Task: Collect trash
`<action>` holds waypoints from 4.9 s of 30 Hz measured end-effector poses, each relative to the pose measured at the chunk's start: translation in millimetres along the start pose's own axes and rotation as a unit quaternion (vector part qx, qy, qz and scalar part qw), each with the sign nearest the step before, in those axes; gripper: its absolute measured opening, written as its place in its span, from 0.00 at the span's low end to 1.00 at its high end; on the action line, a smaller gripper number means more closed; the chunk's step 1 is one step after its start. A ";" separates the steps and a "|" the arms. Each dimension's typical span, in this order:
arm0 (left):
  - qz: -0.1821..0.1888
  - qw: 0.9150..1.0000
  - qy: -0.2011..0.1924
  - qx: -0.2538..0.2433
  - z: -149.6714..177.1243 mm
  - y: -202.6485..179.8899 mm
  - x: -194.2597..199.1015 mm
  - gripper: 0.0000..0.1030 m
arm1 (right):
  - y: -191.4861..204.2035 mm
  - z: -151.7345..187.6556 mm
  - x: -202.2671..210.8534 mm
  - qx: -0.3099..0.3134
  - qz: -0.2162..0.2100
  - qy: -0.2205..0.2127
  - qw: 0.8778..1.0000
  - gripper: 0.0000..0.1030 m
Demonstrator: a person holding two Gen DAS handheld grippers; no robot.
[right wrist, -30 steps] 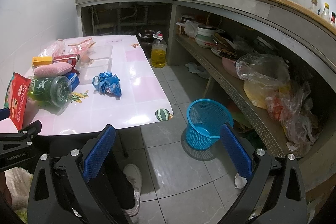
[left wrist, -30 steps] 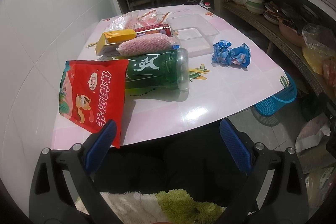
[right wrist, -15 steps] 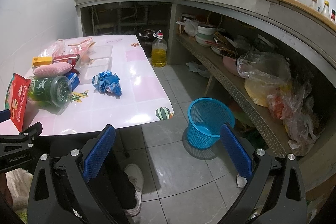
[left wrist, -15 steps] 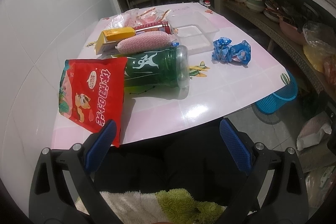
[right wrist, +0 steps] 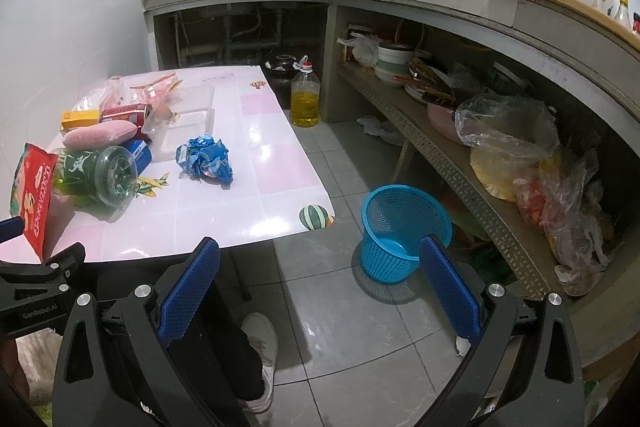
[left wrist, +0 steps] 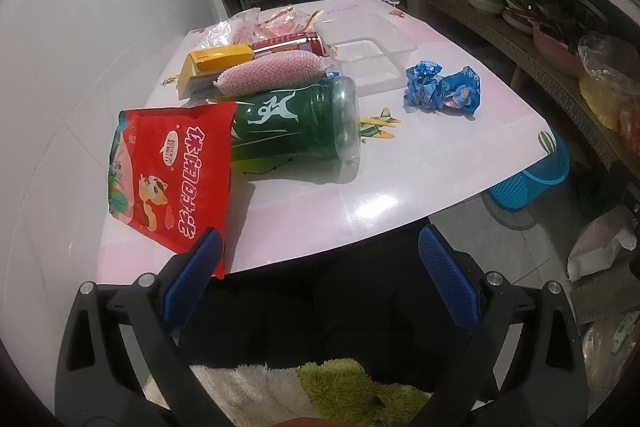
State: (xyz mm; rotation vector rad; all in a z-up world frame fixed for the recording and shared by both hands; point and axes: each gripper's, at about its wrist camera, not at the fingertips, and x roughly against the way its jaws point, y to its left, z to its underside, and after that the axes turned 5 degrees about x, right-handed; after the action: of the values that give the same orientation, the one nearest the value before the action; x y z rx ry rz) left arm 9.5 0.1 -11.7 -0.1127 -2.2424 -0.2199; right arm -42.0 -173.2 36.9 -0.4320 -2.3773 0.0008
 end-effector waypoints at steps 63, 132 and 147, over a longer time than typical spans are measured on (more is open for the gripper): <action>0.297 0.920 0.059 0.249 63.7 212.5 -67.1 0.44 | 285.9 -118.3 -62.1 0.218 -0.321 -0.020 0.921 0.25; 0.227 0.938 0.068 0.254 36.2 224.0 -69.3 0.03 | 254.7 -46.4 -82.4 0.184 -0.411 0.104 0.887 0.23; 0.206 0.950 0.065 0.226 38.2 233.8 -77.8 0.03 | 201.7 -157.6 -55.3 0.174 -0.395 0.009 0.902 0.51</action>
State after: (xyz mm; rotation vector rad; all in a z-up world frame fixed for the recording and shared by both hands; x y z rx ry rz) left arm 65.9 236.4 -67.8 -0.3035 -2.0261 0.4971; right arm 161.2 -18.4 94.7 0.7073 -2.3038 0.0484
